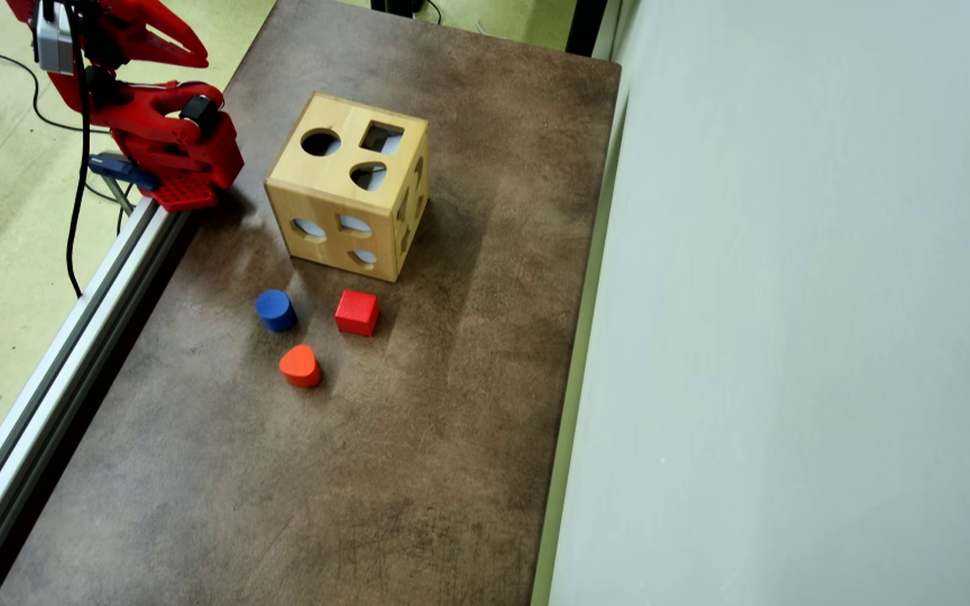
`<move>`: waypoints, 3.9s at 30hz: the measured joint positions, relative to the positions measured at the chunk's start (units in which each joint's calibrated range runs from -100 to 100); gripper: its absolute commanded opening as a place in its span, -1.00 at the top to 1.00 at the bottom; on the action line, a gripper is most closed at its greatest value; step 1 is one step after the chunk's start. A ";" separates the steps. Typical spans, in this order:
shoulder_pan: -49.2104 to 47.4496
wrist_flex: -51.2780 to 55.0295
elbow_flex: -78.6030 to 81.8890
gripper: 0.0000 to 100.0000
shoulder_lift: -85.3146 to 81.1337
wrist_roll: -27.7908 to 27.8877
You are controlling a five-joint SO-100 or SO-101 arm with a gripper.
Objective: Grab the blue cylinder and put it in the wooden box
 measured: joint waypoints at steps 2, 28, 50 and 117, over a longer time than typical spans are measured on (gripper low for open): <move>0.00 0.00 0.00 0.92 0.00 0.00; 0.00 0.00 0.00 0.92 0.00 0.00; 0.00 0.00 0.00 0.91 0.00 0.00; 42.33 -9.69 -1.26 0.82 77.88 22.61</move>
